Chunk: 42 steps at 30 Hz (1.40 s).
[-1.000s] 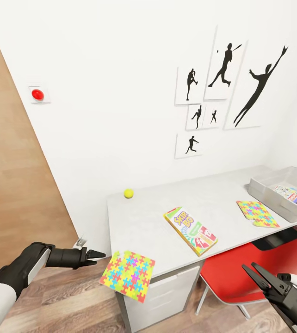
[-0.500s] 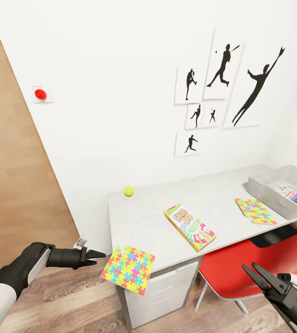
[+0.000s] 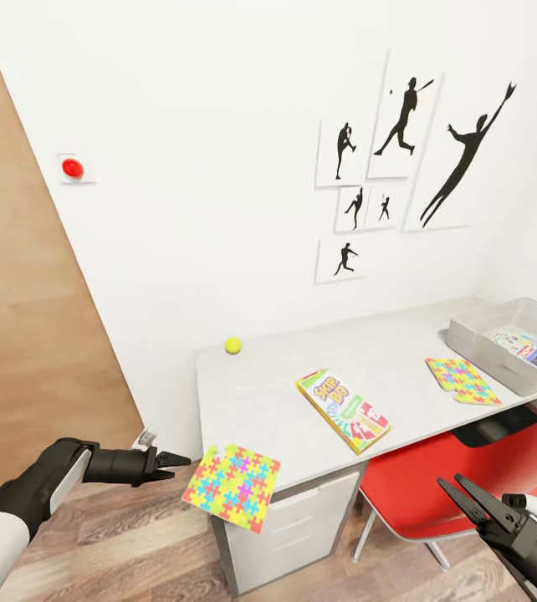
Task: Put all the toys in the child's room - the three board games (two on the bed and one on the table), the two jigsaw puzzles on the table, and the tennis ball on the table - inside the toy box on the table in the child's room.
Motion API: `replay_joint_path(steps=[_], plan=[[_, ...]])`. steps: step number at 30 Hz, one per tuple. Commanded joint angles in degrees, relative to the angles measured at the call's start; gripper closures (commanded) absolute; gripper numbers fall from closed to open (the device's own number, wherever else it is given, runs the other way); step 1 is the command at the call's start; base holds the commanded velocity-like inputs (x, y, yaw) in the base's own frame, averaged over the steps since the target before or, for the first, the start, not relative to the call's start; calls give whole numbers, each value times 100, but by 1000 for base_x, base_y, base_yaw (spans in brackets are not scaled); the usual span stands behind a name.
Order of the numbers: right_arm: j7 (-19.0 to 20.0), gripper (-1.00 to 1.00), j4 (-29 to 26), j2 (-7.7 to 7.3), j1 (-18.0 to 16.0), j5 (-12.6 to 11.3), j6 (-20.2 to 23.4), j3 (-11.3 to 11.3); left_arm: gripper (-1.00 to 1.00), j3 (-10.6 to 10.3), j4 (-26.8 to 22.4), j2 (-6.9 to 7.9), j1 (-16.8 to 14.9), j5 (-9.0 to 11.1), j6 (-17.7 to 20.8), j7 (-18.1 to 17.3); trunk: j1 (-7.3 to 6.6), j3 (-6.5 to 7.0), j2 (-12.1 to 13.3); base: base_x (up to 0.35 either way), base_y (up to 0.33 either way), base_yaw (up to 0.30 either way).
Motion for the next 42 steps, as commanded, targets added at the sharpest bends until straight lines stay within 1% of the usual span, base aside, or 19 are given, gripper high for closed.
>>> replay_joint_path(steps=[1, 3, 9, 27, 42], plan=[[-5, -100, -4, -2, 1, -27, 33, 0, -100, -22, -1, 5, -5, 28, 33, -2, 23, -24, -46, 0, 0, 0], [-5, -100, -4, -3, 1, -26, 33, -2, -100, -22, -1, 5, -6, 28, 33, -1, 67, -60, -126, 0, 0, 0], [-5, -100, -4, -4, 1, -25, 33, -1, -100, -24, -1, 7, -7, 28, 33, -3, 67, -60, -126, 0, 0, 0], [-5, -100, -4, -5, 1, -25, 33, -1, -100, -21, -1, 6, -7, 28, 33, -4, 463, -383, -848, 0, 0, 0], [-5, -100, -4, -5, 1, -26, 33, -5, -100, -24, -1, 4, -8, 34, 33, -4, 463, -383, -848, 0, 0, 0]])
